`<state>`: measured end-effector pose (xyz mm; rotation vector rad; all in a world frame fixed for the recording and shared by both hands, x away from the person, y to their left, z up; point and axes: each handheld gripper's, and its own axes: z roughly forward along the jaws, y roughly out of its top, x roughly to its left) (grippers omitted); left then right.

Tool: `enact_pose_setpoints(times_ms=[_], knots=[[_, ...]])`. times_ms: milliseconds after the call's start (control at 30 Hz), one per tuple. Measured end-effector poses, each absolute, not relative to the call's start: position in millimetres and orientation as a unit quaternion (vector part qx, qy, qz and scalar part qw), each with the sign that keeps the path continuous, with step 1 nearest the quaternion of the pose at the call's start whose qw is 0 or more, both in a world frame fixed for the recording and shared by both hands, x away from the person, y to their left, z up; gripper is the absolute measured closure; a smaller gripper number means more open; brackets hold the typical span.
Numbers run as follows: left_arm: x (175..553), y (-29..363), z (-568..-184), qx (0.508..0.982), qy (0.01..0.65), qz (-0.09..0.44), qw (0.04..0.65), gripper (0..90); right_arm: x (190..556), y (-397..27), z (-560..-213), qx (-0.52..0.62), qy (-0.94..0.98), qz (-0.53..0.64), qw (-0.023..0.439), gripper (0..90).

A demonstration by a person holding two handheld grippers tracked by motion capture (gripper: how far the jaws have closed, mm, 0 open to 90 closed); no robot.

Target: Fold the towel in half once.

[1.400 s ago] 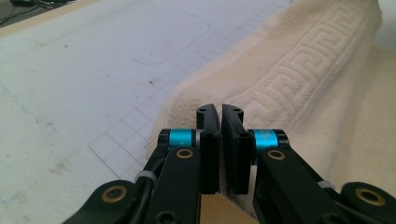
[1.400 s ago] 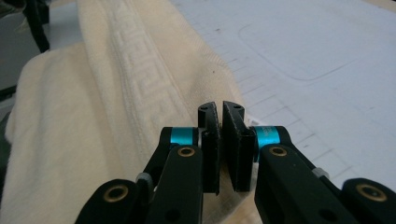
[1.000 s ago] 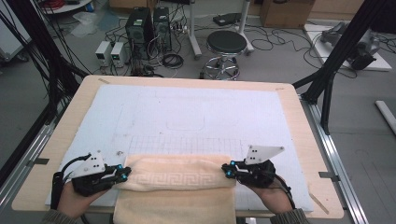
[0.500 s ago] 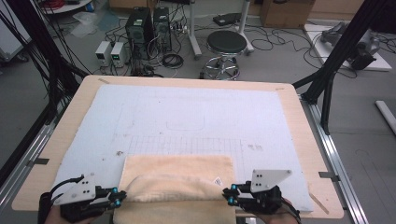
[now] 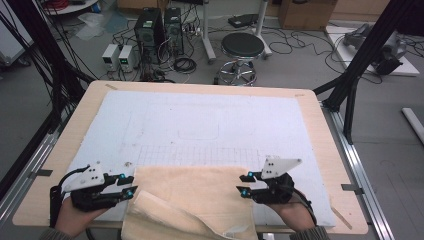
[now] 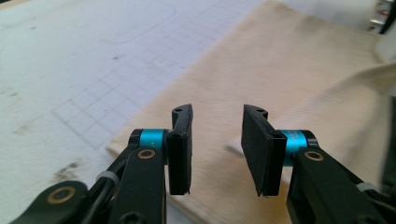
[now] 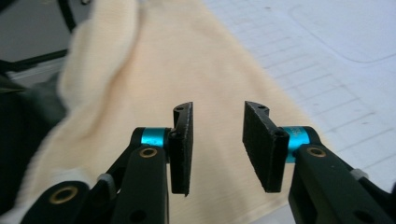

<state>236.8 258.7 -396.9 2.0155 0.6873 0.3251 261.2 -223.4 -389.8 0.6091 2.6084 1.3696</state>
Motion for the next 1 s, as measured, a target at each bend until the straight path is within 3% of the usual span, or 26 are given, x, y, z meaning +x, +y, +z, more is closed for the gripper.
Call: enact_pose_setpoints(times_ms=[167,467,600,700,867,900,1000], knots=[[268,254,-412,0.832,0.307,0.142,0.438,62.2,293,-224,-404,0.238,0.865,0.434,0.083,54.6],[298,253,-435,0.842,0.349,0.114,0.395,43.4,316,-223,-426,0.272,0.872,0.399,0.074,44.4],[299,252,-439,0.844,0.35,0.1,0.394,43.7,320,-222,-435,0.276,0.874,0.396,0.063,44.1],[300,254,-439,0.843,0.349,0.093,0.398,50.9,320,-225,-442,0.279,0.872,0.399,0.053,49.8],[297,249,-437,0.849,0.333,0.085,0.401,75.8,319,-223,-442,0.261,0.876,0.404,0.027,73.4],[297,249,-437,0.849,0.332,0.087,0.401,78.8,319,-222,-442,0.255,0.878,0.405,0.026,78.7],[300,248,-434,0.846,0.337,0.102,0.4,81.4,320,-222,-439,0.254,0.88,0.401,0.031,82.0]])
